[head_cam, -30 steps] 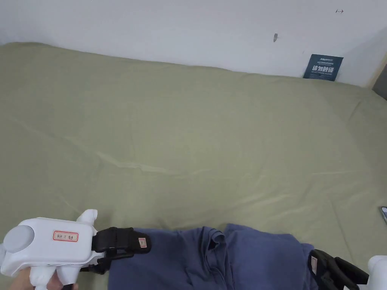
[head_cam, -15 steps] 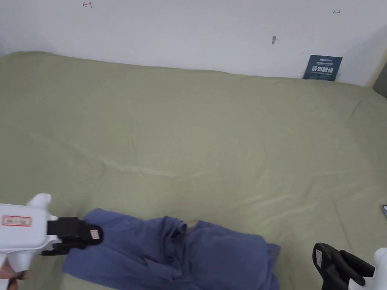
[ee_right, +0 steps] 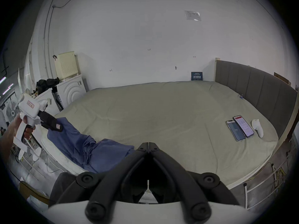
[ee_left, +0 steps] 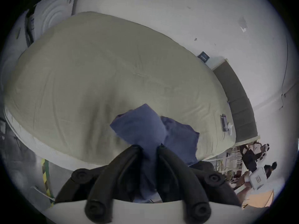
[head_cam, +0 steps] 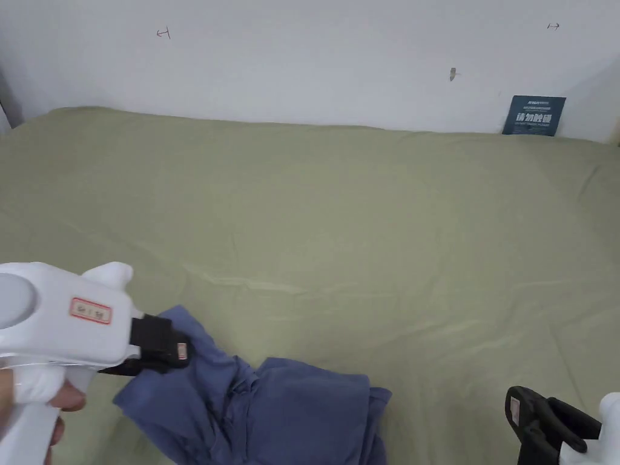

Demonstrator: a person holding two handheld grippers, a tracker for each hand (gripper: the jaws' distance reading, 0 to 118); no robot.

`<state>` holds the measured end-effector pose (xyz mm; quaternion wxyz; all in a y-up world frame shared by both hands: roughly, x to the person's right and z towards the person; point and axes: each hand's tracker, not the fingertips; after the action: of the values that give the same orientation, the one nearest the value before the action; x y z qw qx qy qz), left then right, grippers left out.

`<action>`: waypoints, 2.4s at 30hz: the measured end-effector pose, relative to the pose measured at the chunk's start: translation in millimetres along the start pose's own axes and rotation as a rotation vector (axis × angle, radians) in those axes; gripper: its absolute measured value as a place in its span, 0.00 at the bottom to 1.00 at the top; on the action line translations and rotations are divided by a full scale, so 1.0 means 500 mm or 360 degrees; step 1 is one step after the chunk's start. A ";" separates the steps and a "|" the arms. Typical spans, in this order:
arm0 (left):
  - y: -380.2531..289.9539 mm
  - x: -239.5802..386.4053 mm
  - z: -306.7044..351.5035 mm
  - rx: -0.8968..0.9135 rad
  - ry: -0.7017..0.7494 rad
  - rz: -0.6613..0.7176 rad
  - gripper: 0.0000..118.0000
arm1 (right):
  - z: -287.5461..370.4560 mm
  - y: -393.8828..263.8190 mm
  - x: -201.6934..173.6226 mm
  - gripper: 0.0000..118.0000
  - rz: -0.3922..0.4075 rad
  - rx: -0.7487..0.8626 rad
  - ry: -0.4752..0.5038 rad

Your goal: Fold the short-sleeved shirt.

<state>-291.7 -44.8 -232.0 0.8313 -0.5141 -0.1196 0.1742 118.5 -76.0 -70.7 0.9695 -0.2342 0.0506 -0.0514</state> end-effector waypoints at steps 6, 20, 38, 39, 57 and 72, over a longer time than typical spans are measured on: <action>-0.026 0.141 -0.105 -0.0079 0.0034 -0.0215 0.12 | 0.004 -0.007 0.018 0.00 -0.0036 -0.0006 -0.0025; -0.086 0.258 -0.300 -0.0184 -0.0149 -0.0347 0.99 | 0.021 -0.032 0.064 0.00 -0.0104 -0.0055 -0.0098; -0.179 0.158 -0.416 -0.0448 -0.0575 -0.0122 0.01 | -0.014 -0.054 0.046 0.00 -0.0141 -0.0182 -0.0060; -0.200 0.156 -0.438 -0.0474 -0.0534 -0.0150 0.01 | -0.016 -0.057 0.047 0.00 -0.0145 -0.0195 -0.0062; -0.076 -0.055 -0.181 -0.0101 -0.0454 -0.0063 0.01 | -0.368 -0.066 -0.052 0.00 -0.0524 -0.0665 0.0924; -0.038 -0.164 -0.302 -0.0190 -0.0799 0.0148 0.62 | -0.560 -0.229 0.072 0.00 -0.1362 -0.0908 0.1361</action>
<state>-306.0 -208.9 -283.5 0.7349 -0.5079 -0.3083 0.3271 111.2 -307.6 -268.6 0.6584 -0.4398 0.3446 -0.5045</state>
